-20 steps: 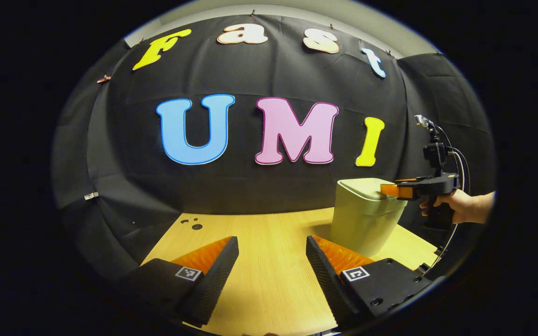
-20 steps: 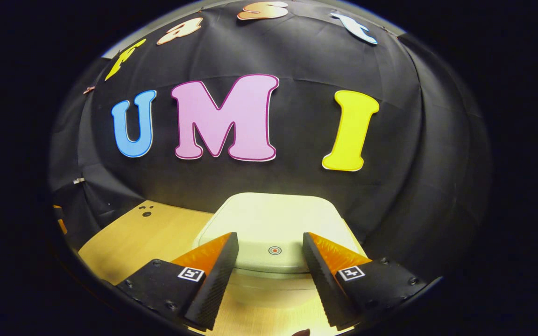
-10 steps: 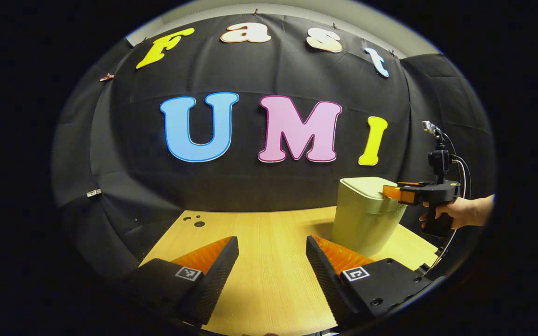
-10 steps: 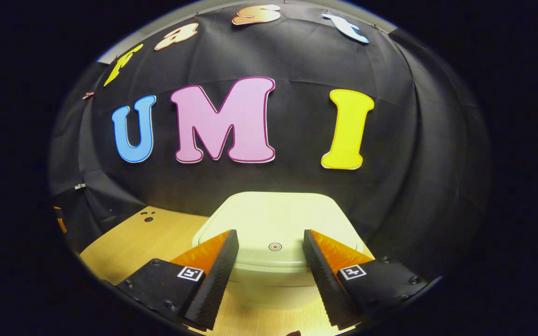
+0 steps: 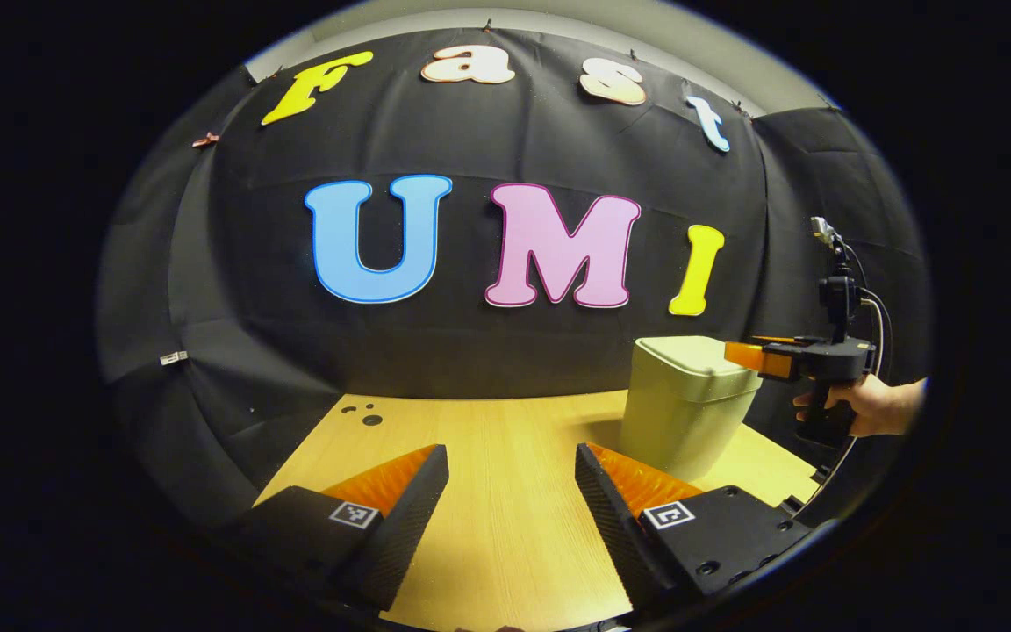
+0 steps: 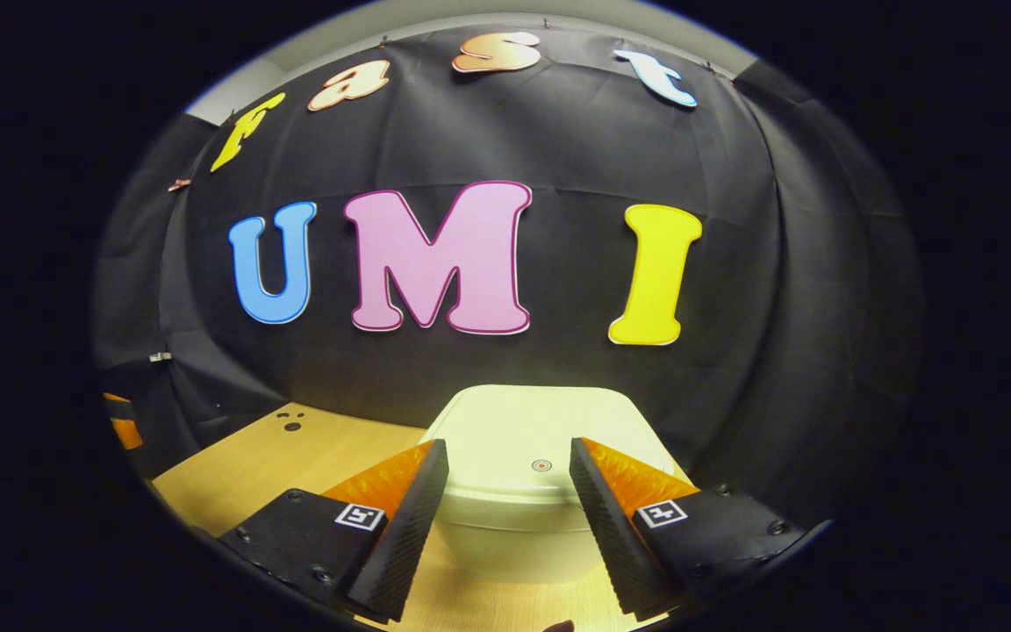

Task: Press the lid of the desktop garbage bin to open it, pick up the crumpled paper on the desktop and throw it into the bin, then pick up the pop can on the desktop and drop it into the bin, and finally close the garbage bin lid.

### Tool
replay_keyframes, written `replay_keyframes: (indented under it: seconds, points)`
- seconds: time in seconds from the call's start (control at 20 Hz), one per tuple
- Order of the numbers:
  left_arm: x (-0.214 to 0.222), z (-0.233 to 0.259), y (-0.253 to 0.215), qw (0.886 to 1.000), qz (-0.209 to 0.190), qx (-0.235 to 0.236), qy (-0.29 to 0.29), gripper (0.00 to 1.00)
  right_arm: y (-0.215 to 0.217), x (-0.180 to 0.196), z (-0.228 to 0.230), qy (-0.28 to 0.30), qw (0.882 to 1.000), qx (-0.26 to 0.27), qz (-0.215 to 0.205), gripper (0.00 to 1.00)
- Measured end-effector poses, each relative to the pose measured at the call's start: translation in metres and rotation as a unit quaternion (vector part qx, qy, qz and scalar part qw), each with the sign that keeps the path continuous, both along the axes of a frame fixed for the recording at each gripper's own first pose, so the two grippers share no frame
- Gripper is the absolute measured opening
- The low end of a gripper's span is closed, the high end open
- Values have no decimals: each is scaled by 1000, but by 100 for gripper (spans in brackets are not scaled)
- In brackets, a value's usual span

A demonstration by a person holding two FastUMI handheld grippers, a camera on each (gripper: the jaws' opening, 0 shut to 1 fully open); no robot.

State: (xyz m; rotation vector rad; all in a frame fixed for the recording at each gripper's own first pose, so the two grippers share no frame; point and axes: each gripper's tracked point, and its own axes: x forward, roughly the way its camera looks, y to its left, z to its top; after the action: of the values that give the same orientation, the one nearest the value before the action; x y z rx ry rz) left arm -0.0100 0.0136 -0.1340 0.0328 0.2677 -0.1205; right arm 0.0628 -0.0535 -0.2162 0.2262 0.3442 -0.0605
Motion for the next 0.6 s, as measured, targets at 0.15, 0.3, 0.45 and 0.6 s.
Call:
replay_keyframes:
  seconds: [0.15, 0.3, 0.45, 0.6]
  points:
    - [0, 4, 1, 1000, -9, -1, -6, 94, 20, -17, 13, -4, 1000, 0, 16, 88]
    - [0, 3, -2, 1000, -15, 0, -6, 94, 38, -31, 24, -10, 1000, 11, 25, 88]
    - [0, 5, -3, 1000, -16, -2, -8, 98, 53, -46, 36, -21, 999, 24, 32, 88]
    - [-2, 3, -2, 1000, -13, -1, -7, 94, 66, -61, 41, -29, 998, 30, 37, 88]
